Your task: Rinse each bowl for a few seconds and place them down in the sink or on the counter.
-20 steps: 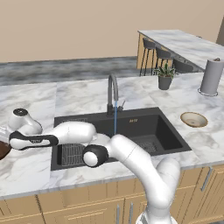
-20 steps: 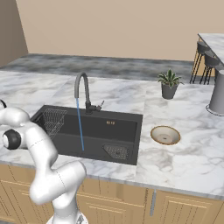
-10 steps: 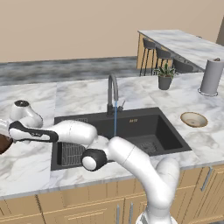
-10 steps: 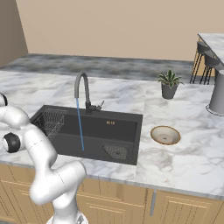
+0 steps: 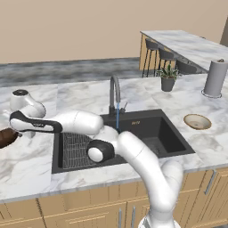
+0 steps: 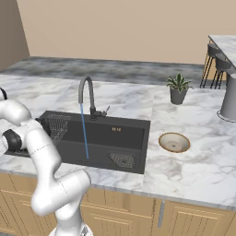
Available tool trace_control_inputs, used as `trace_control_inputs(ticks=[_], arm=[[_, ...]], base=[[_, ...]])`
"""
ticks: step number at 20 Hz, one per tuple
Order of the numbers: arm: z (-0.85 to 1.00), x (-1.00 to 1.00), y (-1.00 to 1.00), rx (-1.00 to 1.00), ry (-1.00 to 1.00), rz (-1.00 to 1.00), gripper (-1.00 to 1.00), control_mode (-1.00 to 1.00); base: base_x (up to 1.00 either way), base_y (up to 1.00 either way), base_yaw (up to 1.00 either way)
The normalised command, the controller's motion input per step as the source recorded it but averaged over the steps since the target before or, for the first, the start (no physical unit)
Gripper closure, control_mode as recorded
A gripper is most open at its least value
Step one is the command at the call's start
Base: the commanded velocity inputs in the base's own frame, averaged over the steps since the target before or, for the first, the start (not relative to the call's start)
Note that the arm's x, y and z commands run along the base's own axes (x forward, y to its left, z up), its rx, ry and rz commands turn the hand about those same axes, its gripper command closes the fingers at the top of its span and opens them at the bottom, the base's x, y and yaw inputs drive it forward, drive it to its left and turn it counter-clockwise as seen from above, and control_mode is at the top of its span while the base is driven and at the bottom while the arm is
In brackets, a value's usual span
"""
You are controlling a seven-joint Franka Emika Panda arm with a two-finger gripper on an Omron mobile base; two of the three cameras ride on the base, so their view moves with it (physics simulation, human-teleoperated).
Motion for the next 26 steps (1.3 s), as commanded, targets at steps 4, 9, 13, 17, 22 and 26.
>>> trace_control_inputs(ticks=[4,9,13,17,22,26], arm=[[0.1,-0.25,-0.36,0.0,-0.01,-0.3,1.0,-1.0],[0.13,-0.3,-0.29,0.0,-0.01,-0.31,1.0,-1.0],[0.2,-0.27,-0.26,0.01,0.0,-0.33,1.0,-1.0],[0.25,-0.16,-0.38,0.01,0.0,-0.31,1.0,-1.0],[0.31,-0.13,-0.44,0.0,0.0,-0.29,1.0,-1.0],[0.24,-0.17,-0.45,0.0,0.0,-0.29,1.0,-1.0]], base=[[0.0,0.0,0.0],[0.0,0.0,0.0],[0.0,0.0,0.0],[0.0,0.0,0.0],[0.0,0.0,0.0],[0.0,0.0,0.0]])
